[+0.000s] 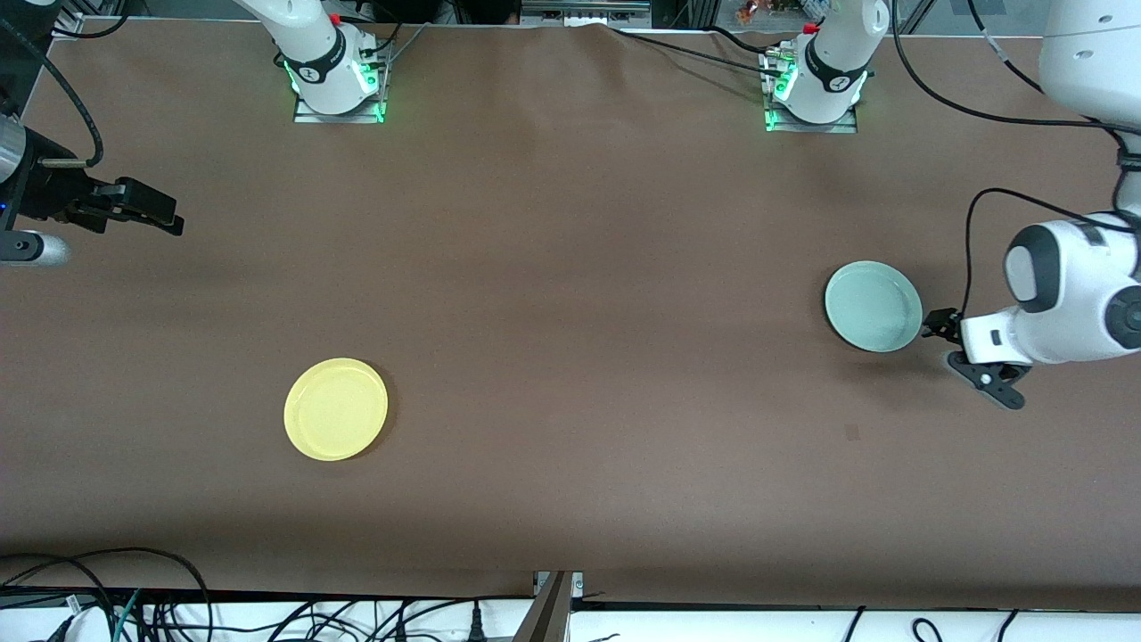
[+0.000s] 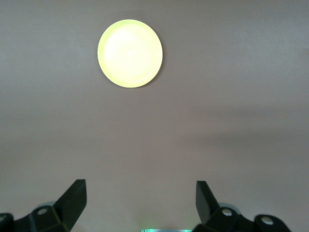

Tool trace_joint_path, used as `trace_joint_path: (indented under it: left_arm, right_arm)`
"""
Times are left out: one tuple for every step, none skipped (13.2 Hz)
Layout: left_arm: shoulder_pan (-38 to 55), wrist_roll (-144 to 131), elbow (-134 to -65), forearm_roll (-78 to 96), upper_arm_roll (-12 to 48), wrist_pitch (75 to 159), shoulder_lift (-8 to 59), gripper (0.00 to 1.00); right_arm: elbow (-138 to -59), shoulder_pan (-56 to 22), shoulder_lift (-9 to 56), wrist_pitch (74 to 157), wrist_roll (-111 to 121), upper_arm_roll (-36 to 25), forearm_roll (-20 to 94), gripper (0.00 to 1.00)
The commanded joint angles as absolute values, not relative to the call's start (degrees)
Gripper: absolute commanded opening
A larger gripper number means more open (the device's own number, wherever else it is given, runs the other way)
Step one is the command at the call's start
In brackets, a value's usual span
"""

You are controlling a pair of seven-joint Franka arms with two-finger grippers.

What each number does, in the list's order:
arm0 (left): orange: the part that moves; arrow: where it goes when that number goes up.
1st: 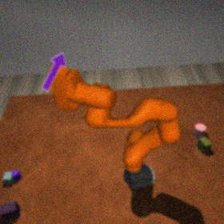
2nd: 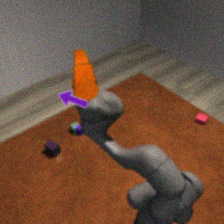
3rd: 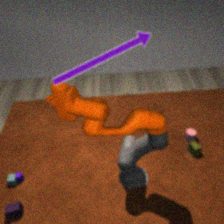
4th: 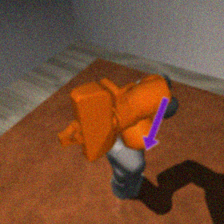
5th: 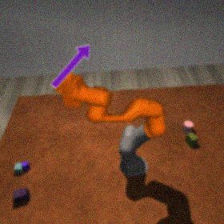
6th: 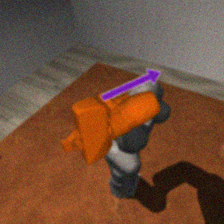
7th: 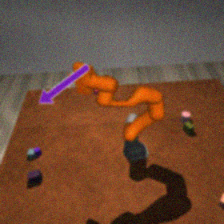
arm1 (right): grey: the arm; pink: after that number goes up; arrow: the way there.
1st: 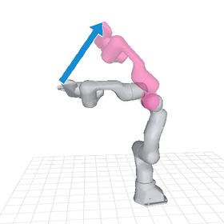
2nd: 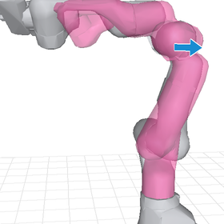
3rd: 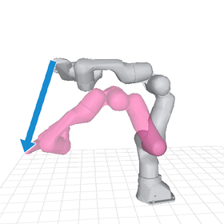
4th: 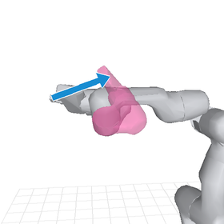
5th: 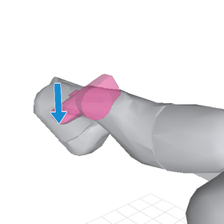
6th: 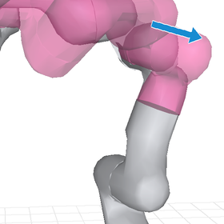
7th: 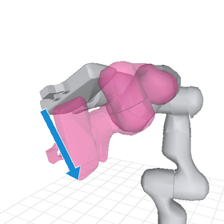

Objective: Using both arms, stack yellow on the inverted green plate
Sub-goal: 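Lower the left gripper to the green plate rim and grasp it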

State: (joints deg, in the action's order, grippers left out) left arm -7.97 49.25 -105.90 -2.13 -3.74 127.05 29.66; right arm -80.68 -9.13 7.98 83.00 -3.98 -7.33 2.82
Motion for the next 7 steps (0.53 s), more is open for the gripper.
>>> trace_joint_path:
  left_arm:
    - [-10.4, 56.0, -111.3, -1.0, -3.3, 135.4, 30.8, 1.00]
    - [-10.4, 57.6, -111.8, -1.0, -3.2, 135.9, 31.6, 1.00]
    - [-10.4, 58.3, -112.5, -0.9, -3.1, 136.1, 31.8, 1.00]
    - [-10.4, 58.3, -113.1, -0.4, -3.0, 136.3, 32.3, 1.00]
    - [-10.4, 58.3, -113.9, -0.1, -2.9, 136.3, 32.3, 1.00]
    - [-10.5, 58.4, -114.3, -0.1, -1.9, 136.2, 31.8, 1.00]
    - [-10.5, 58.4, -114.3, -0.1, -1.7, 136.1, 31.5, 1.00]
  right_arm:
    - [-80.3, -9.0, 8.0, 83.1, -3.6, -7.4, 3.6, 1.00]
    - [-80.3, -9.0, 8.0, 83.1, -3.6, -7.4, 3.6, 1.00]
    - [-80.3, -9.0, 8.0, 83.1, -3.8, -7.4, 3.7, 1.00]
    - [-80.3, -9.1, 8.0, 83.1, -3.8, -7.4, 3.8, 1.00]
    - [-80.3, -9.1, 8.0, 83.1, -3.8, -7.3, 3.8, 1.00]
    - [-80.3, -9.1, 8.0, 83.1, -3.6, -7.2, 3.7, 1.00]
    - [-80.3, -9.1, 8.0, 83.1, -3.5, -7.3, 3.7, 1.00]
